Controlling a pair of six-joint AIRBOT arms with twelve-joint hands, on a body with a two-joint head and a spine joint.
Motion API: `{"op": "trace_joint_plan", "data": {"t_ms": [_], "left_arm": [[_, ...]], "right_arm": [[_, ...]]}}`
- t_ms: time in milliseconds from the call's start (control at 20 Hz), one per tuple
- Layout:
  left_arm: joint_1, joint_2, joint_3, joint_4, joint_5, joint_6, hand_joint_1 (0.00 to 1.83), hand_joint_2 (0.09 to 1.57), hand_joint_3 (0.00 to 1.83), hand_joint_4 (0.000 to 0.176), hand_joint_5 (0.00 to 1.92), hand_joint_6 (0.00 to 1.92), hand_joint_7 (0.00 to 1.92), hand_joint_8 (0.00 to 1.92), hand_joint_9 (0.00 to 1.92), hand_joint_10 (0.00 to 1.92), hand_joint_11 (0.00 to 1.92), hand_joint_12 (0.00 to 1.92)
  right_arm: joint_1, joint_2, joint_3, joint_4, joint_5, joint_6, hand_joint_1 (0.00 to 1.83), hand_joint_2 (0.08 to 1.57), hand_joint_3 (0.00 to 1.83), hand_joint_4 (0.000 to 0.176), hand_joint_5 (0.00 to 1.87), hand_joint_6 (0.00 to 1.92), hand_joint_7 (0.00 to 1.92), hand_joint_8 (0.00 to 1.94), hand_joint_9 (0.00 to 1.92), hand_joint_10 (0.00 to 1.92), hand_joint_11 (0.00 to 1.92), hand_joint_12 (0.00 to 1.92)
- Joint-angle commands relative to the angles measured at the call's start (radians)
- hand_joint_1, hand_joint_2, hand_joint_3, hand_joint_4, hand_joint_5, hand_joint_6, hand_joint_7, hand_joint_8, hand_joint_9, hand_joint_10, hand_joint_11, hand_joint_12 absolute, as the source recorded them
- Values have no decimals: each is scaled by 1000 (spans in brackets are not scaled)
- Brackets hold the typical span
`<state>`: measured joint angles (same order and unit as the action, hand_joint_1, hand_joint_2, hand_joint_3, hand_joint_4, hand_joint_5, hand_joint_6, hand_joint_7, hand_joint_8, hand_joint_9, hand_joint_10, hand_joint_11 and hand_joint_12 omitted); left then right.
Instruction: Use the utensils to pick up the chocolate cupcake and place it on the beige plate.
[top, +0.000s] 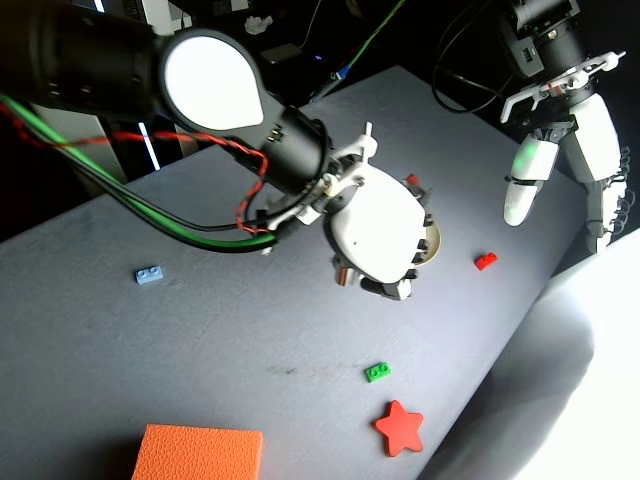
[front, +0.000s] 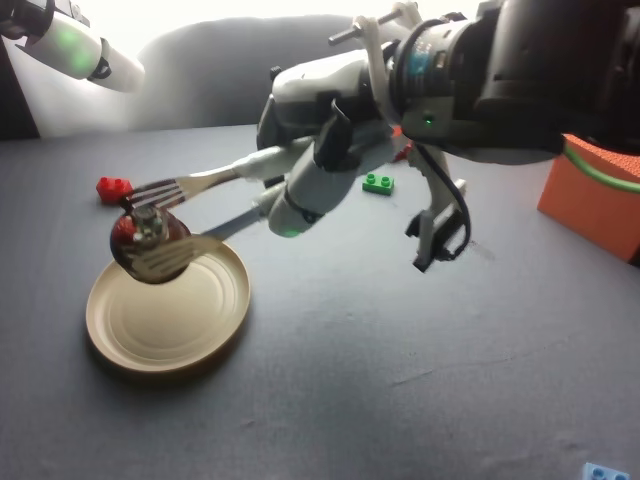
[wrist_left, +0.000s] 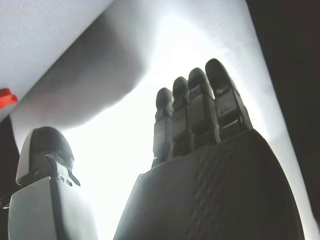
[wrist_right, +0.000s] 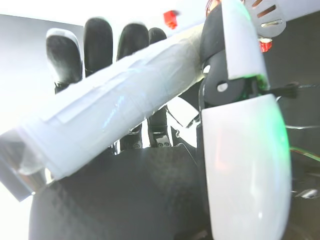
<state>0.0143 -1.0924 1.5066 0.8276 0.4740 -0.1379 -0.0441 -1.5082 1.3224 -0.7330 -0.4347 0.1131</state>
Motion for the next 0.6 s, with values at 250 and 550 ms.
{"op": "trace_joint_plan", "data": {"t_ms": [250, 550], "left_arm": [[-12, 6, 7, 39, -49, 0, 477, 987, 0, 0, 252, 3, 188, 4, 147, 3, 0, 403], [-9, 4, 9, 39, -50, 0, 458, 995, 2, 0, 227, 0, 171, 0, 136, 0, 0, 367]], "right_arm": [[-20, -25, 20, -19, 94, 46, 1199, 1166, 0, 0, 857, 1118, 917, 1201, 777, 1206, 644, 1617], [-58, -36, 28, -19, 104, 96, 1193, 1181, 1, 0, 824, 1151, 892, 1256, 753, 1241, 606, 1655]]}}
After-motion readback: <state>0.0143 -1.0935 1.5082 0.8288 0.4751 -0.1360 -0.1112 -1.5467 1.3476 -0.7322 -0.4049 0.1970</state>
